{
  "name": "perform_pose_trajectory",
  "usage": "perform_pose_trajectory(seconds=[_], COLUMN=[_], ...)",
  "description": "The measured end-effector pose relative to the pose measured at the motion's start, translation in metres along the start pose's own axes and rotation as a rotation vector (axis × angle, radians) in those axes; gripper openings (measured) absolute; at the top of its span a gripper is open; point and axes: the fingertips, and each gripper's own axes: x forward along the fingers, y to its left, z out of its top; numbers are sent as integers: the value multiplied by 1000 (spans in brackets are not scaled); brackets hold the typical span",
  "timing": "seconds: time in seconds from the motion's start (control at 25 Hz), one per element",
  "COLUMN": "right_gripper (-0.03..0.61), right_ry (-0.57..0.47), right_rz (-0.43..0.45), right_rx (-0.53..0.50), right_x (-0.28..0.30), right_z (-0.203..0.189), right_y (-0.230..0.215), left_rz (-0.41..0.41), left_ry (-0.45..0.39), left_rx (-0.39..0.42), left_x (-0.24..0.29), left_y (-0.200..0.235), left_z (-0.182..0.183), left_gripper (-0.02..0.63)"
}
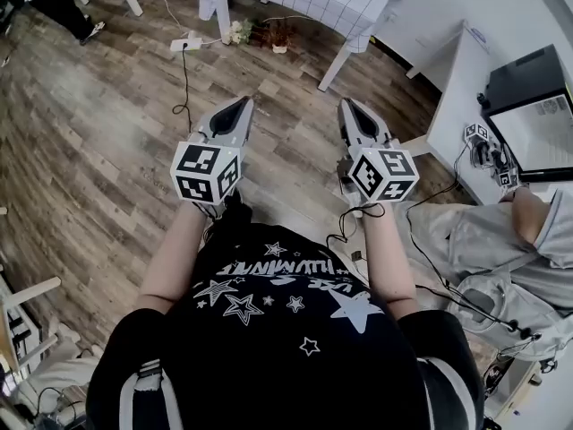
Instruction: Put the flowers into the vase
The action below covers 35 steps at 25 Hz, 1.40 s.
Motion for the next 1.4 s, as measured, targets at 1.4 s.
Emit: perform_pose_trajectory(seconds=[1.4], right_gripper=[12], right_ry=[127], right_rz=[-129], right_rx=[97], right_x=[187], right_z=[-24], right_y=[-4], left_rz=[-11], left_ry=[57], left_rx=[-138], left_x=[47], left_y=[213], left_z=[-12], left_gripper=[9])
